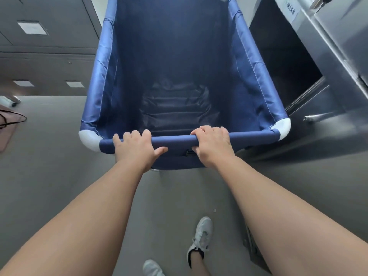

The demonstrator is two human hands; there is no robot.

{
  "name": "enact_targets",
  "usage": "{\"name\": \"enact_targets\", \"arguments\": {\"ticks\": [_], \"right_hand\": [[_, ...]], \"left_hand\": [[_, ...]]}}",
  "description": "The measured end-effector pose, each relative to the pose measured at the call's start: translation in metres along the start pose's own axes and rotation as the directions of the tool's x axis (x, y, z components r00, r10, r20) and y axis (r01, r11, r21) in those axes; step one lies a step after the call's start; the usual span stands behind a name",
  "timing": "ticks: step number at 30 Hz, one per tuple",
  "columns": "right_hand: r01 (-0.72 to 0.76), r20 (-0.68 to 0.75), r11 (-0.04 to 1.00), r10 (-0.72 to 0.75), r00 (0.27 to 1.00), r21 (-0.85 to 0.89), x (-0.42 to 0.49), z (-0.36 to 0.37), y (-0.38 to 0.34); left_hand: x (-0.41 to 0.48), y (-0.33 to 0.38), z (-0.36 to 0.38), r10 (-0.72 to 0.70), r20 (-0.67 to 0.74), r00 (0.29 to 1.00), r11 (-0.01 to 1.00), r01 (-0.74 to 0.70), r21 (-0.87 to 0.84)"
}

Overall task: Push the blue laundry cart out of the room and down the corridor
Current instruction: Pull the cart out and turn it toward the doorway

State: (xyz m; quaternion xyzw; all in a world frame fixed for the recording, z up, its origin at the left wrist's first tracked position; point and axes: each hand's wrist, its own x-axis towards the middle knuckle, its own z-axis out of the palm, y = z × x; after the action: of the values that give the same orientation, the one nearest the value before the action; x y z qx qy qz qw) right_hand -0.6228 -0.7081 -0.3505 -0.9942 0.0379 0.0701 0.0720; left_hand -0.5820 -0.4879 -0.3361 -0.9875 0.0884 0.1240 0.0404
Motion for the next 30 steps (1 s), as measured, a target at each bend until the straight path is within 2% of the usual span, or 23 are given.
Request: {"name": "enact_targets", "arguments": {"ticks": [5,13,20,25,30], "right_hand": [[-0.019,0.073,0.999,0.017,0.997,0.033,-0.043,0.002,-0.016],[0.094,0.189,0.993,-0.079,0.979,-0.075,-0.100,-0.003,-0.002],[0.131,0.241,0.990,-0.116,0.964,-0.050,-0.156,-0.003,0.013],[0.043,0.260,0.998,-0.053,0.964,0.043,-0.189,0.001,0.016],[-0.051,0.312,0.992,0.014,0.950,0.113,-0.199,0.001,0.011]], "left_hand": [[-0.040,-0.011,0.009,0.009,0.011,1.000,1.000,-0.009,0.005],[-0.108,0.004,0.025,-0.032,0.060,0.998,0.999,0.032,0.001],[-0.169,0.023,0.036,-0.060,0.086,0.995,0.998,0.062,-0.018],[-0.205,0.032,0.040,-0.092,0.105,0.990,0.995,0.095,-0.024],[-0.217,0.027,0.046,-0.069,0.107,0.992,0.998,0.070,0.000]]}}
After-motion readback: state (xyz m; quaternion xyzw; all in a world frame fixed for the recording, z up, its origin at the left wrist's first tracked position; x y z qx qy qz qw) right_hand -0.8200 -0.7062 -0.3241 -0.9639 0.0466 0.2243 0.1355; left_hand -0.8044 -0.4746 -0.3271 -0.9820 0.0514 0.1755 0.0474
